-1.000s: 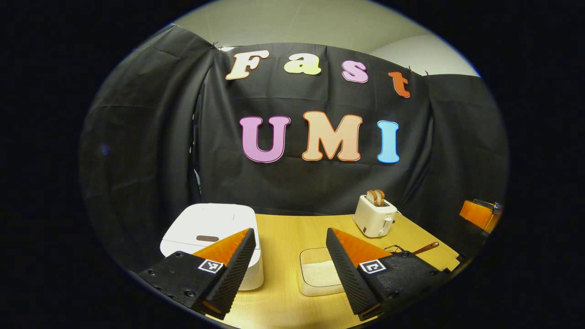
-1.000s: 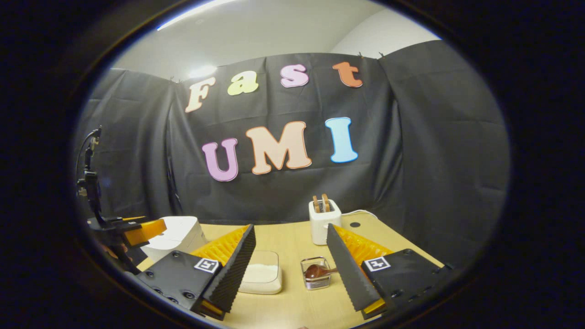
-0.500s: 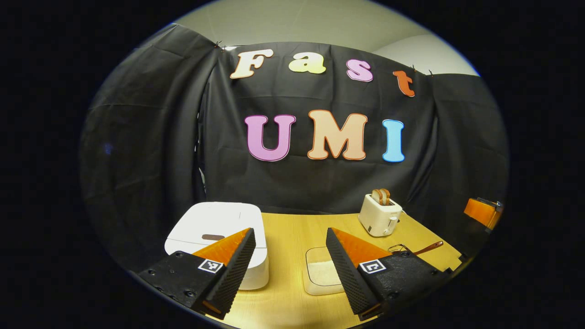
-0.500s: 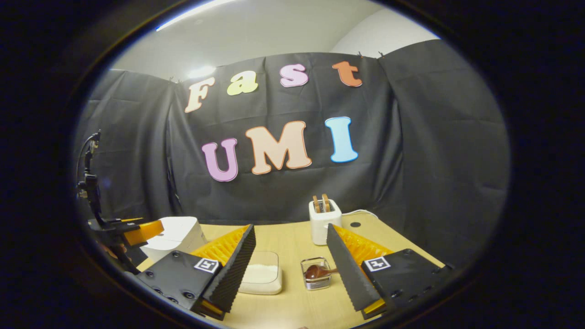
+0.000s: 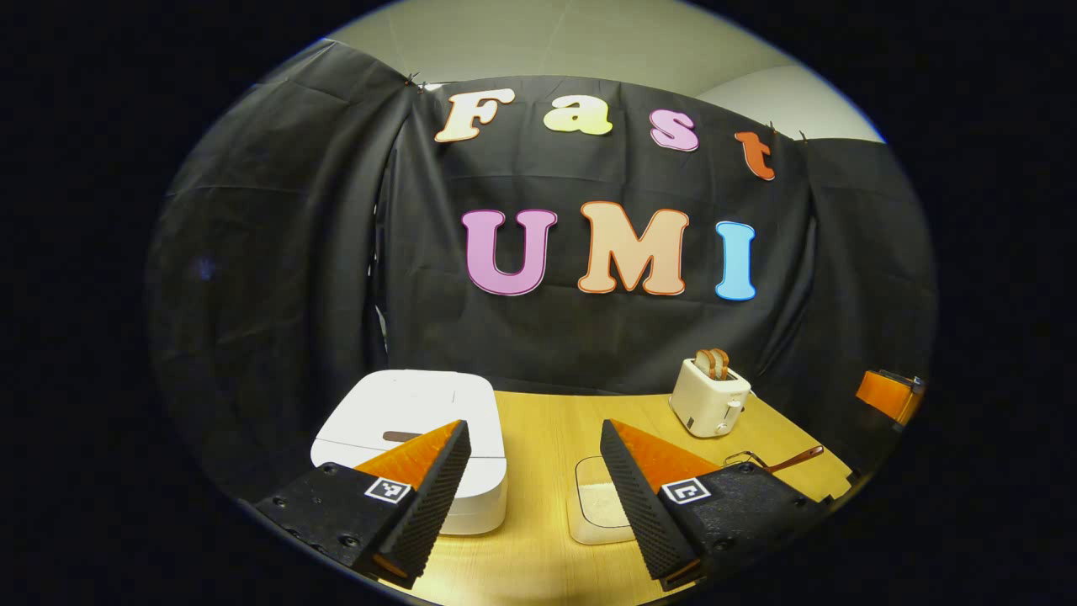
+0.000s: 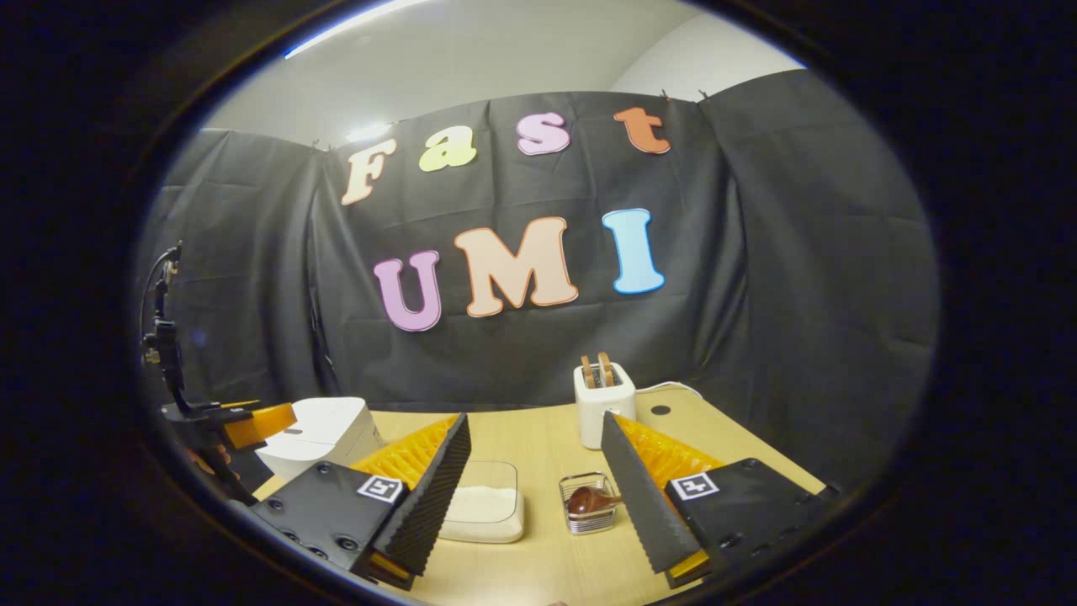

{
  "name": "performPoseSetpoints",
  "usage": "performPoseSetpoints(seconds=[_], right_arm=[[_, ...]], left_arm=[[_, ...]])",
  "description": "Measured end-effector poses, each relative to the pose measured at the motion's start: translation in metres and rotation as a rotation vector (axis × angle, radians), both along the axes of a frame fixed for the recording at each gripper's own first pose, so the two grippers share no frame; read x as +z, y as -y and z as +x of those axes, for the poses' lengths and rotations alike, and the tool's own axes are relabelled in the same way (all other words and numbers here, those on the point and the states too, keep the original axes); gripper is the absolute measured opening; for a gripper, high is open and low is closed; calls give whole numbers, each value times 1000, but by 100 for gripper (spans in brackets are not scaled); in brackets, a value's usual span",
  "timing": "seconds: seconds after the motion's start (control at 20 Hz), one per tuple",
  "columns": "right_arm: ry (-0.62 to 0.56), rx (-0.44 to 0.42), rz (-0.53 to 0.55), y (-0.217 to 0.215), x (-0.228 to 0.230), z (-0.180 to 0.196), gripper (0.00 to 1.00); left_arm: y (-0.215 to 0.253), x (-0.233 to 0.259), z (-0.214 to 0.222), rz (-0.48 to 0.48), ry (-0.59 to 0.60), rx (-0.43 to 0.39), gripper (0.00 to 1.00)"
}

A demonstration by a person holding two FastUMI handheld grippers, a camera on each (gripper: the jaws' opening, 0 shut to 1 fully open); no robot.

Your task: Close the left gripper, press the button to open the rice cooker; take a wooden spoon from the chopstick holder with the right hand, scoop a spoonful of rice and pour it into the rice cooker, then put the wooden spoon back into the chopstick holder.

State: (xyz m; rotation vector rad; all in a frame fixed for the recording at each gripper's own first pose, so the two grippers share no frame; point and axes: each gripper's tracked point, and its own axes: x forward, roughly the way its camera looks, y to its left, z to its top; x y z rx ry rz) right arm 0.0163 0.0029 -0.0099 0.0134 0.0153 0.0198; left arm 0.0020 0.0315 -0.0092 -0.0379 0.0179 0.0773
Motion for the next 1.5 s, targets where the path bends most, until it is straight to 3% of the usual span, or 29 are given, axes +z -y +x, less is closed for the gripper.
performPoseSetpoints(seconds=[0.15, 0.25, 0.45, 0.6, 0.65, 0.85, 0.95, 1.1, 1.5], right_arm=[[4, 6, -2, -2, 2, 5, 99], [2, 8, -4, -2, 1, 7, 99], [-4, 8, 1, -3, -2, 12, 99], [-5, 10, -1, -4, -3, 14, 99], [-5, 11, -4, -3, -3, 15, 99], [-14, 11, -25, -4, -7, 17, 99], [-8, 15, -27, -6, -5, 17, 99], [-6, 10, -27, -5, -6, 19, 99], [-34, -28, -29, -1, -16, 21, 99]], left_arm=[[-13, 1, 1, -4, -5, 18, 92], [-22, 2, 1, 2, -7, 33, 86], [-45, 1, 2, 13, -19, 74, 59], [-57, 1, 3, 19, -19, 91, 31], [-61, 1, 4, 24, -21, 98, 32], [-76, 3, 5, 38, -25, 125, 15], [-84, -3, 10, 29, -48, 135, 0], [-84, -8, 14, 3, -68, 99, 0], [-137, -32, 52, -16, -142, 147, 0]])
